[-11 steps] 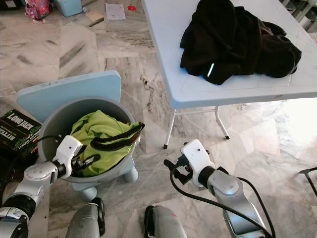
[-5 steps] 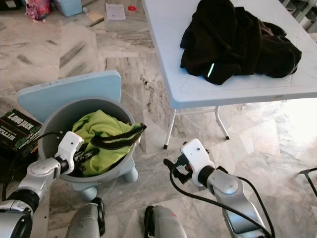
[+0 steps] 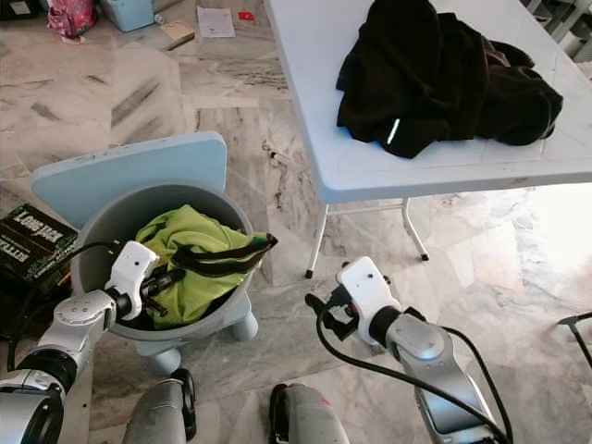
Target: Hang hanger
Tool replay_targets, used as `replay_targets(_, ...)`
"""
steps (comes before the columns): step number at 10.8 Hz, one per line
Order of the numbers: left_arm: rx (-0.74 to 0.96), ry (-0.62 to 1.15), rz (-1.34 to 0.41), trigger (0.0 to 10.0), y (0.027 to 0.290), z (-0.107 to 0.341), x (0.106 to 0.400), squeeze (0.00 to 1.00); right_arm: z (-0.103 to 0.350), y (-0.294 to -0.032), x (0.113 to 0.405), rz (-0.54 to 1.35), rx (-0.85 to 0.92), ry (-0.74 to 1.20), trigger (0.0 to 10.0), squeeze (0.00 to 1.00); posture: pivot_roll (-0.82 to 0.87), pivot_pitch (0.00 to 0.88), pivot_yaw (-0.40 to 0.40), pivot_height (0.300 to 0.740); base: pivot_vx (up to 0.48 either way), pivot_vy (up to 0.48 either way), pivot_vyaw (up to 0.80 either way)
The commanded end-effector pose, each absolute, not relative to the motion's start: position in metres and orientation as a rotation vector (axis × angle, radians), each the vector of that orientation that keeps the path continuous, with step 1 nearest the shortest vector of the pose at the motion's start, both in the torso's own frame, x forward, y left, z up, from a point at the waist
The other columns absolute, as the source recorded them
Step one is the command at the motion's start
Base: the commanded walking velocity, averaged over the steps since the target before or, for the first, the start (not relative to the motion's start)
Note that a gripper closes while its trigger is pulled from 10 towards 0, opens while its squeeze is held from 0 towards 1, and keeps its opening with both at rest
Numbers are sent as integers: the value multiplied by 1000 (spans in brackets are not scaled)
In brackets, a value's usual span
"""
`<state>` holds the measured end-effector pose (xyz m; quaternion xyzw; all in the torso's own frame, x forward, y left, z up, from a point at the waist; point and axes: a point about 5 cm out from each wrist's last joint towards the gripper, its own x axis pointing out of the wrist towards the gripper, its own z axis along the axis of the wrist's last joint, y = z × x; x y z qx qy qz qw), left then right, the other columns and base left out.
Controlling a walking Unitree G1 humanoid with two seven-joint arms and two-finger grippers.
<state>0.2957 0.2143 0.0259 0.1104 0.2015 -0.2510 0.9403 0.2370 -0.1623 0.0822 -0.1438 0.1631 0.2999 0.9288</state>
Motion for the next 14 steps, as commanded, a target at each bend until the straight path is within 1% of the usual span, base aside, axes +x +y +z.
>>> replay_targets(1,229,417,-494,0,216,22,292,0,80,-168,237,587,-299,348,10000,0,-188,185,-131,740,0,0,0)
replay_targets(2,242,388,-464,0,222,26,292,0,79,-168,239,584,-295,346,10000,0,-188,185,-131,740,0,0,0)
replay_targets(5,269,320,-392,0,239,36,291,0,75,-155,243,597,-273,331,10000,0,-128,175,-118,740,0,0,0)
replay_targets(7,342,252,-302,0,252,50,295,0,73,-152,244,595,-264,326,10000,0,-112,169,-106,740,0,0,0)
replay_targets(8,469,98,-287,0,253,80,303,0,71,-152,245,585,-258,324,10000,0,-100,166,-99,740,0,0,0)
replay_targets(9,612,50,-394,0,241,91,303,0,71,-151,245,584,-256,324,10000,0,-93,166,-97,740,0,0,0)
replay_targets(10,688,16,-508,0,219,95,300,0,70,-149,246,584,-252,319,10000,0,-86,164,-94,740,0,0,0)
replay_targets(11,702,9,-605,0,198,92,295,0,69,-148,247,584,-250,315,10000,0,-85,164,-93,740,0,0,0)
replay_targets(12,683,35,-656,0,183,85,288,0,69,-147,247,583,-249,311,10000,0,-85,163,-90,740,0,0,0)
replay_targets(13,680,152,-755,0,170,66,273,0,69,-148,248,577,-251,309,10000,0,-89,162,-87,740,0,0,0)
replay_targets(14,693,213,-779,0,169,58,266,0,69,-150,248,573,-253,310,10000,0,-89,162,-87,740,0,0,0)
